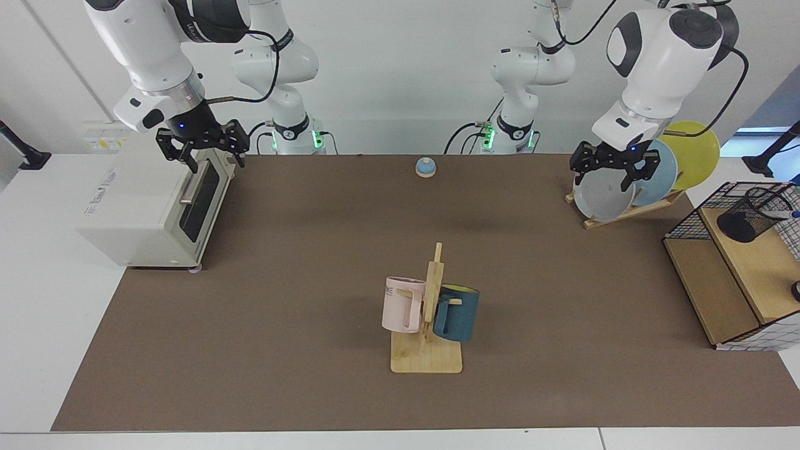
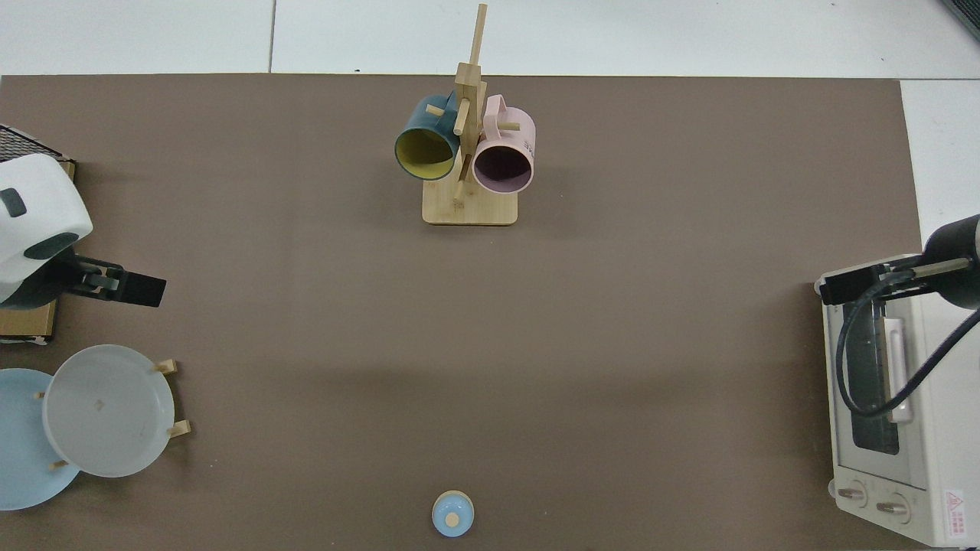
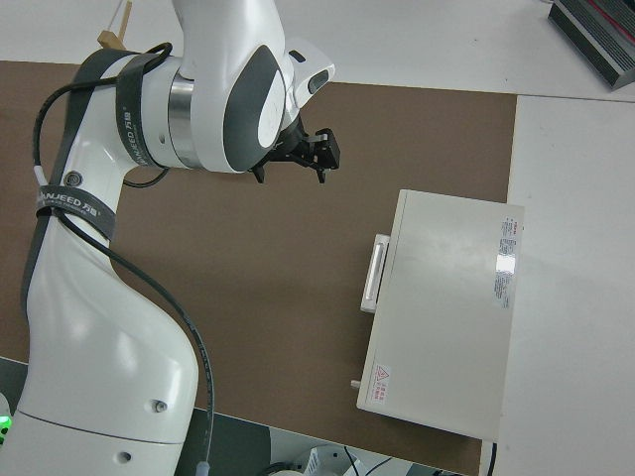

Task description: Put markers into pen holder

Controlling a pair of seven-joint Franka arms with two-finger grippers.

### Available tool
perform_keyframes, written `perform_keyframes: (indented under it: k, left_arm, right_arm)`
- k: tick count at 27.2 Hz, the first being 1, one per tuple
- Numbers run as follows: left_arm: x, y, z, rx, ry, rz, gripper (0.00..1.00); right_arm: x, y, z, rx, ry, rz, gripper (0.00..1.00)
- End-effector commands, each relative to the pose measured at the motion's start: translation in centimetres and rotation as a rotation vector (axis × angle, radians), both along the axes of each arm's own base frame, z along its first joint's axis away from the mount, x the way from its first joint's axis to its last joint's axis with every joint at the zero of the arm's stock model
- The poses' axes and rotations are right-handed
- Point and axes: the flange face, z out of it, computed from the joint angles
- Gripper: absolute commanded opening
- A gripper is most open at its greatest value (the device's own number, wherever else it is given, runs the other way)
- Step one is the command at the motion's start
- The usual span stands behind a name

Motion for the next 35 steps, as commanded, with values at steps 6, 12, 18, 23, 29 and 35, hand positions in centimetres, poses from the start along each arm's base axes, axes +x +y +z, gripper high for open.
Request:
perform_keyframes:
  k: [6,12,18,23,29,35]
  left_arm:
    - [0.1,-0.6,0.9,-0.024,-0.006,0.057,1.0]
    - [0.2,-0.3,0.2,-0.023,0.015,0.115,1.0]
    - [1.9,0.1,-1.9,-0.022,0.039,0.127,1.0]
    - [3.3,0.1,-1.4,-0.02,0.042,0.132,1.0]
    - [3.8,0.3,-1.6,-0.021,0.031,0.141,1.0]
    - [4.0,0.3,-1.3,-0.025,-0.001,0.135,1.0]
  right_arm:
    - [-0.3,-0.1,0.2,0.0,-0.002,-0.009,1.0]
    - [-0.3,-0.2,0.2,0.0,-0.002,-0.011,1.0]
    - [-0.3,-0.1,0.2,0.001,-0.002,-0.009,1.0]
    - [-0.3,-0.1,0.2,0.001,-0.002,-0.011,1.0]
    - [-0.3,-0.1,0.2,0.0,-0.002,-0.009,1.0]
    - [-0.3,-0.1,0.2,0.0,-0.002,-0.009,1.0]
